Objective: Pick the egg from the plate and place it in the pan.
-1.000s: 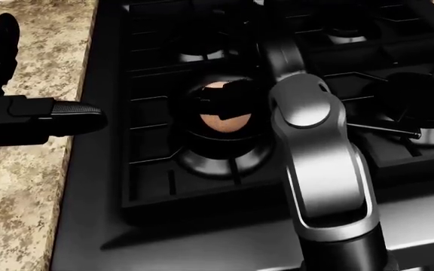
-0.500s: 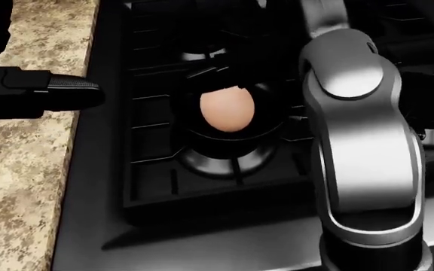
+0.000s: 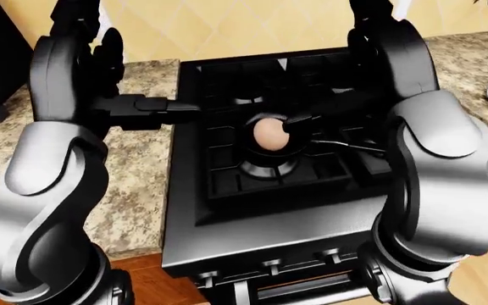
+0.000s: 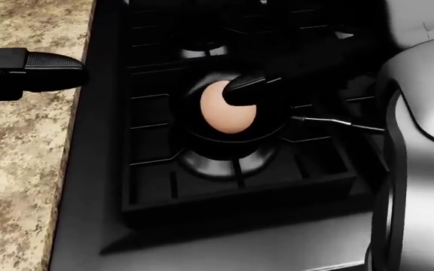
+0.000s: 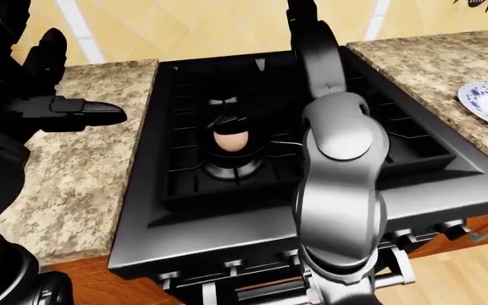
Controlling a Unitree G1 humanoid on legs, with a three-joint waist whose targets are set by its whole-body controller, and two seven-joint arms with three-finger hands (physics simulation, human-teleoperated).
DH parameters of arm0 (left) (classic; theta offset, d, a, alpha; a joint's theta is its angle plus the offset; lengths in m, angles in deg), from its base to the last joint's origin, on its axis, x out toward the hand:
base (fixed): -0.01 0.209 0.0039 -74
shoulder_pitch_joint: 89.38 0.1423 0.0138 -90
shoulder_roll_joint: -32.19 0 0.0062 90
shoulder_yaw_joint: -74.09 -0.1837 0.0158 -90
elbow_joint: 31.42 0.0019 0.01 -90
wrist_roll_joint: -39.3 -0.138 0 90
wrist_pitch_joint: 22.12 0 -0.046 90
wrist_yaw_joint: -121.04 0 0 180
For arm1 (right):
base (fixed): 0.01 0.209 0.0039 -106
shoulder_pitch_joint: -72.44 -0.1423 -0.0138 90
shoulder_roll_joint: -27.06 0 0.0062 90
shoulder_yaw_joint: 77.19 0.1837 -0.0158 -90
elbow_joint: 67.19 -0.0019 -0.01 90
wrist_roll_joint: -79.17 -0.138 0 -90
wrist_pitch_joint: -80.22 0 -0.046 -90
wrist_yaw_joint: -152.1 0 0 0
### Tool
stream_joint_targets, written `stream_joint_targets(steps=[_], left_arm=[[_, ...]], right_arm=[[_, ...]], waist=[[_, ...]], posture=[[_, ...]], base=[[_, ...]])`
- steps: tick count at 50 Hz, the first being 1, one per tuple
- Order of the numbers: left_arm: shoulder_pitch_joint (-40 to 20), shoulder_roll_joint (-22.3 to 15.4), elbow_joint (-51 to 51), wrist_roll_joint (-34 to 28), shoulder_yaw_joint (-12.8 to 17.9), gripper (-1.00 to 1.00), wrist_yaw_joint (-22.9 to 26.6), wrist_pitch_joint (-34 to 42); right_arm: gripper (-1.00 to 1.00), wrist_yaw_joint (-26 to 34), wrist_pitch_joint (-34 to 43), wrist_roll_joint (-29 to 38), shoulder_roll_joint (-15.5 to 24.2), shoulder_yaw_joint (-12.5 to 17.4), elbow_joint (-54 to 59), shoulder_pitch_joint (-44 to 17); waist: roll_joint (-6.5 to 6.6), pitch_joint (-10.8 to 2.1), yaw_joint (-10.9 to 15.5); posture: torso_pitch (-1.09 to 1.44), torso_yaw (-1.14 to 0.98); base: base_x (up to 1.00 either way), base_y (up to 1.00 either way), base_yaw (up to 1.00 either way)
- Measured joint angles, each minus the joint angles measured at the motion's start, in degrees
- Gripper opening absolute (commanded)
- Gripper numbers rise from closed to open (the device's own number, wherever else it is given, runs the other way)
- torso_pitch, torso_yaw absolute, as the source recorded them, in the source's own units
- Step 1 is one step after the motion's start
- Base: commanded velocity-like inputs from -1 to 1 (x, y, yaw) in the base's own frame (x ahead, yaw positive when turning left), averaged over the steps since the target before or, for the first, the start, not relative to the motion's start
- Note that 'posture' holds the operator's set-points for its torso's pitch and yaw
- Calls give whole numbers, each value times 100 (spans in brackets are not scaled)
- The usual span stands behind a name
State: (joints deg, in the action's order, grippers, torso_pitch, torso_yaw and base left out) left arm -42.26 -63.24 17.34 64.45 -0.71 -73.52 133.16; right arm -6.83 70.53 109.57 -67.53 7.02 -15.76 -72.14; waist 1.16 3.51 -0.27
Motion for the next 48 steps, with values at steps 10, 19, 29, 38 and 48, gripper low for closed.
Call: stream_joint_targets(steps=[10,19,29,38,48], left_arm=[[-20,-29,-32,-25,95,100,-132,-626],[-57,-151,-72,44,66,100,-209,-1234],[-288,-358,-58,217,126,100,-380,-1507],[-461,-580,-87,443,141,100,-597,-1571],[-560,-733,-33,622,184,100,-706,-1583]], right_arm=[[100,635,-667,739,-211,12,34,-101],[100,864,-1290,1151,-383,363,98,-211],[100,843,-1586,1244,-290,476,87,-432],[100,857,-1625,1311,-214,496,36,-663],[100,864,-1672,1322,-280,515,28,-662]], waist=[[11,9,-20],[30,11,-25],[46,41,-35],[60,62,-42],[70,78,-46]], posture=[[0,0],[0,0],[0,0],[0,0],[0,0]], base=[[0,0,0],[0,0,0],[0,0,0],[0,0,0],[0,0,0]])
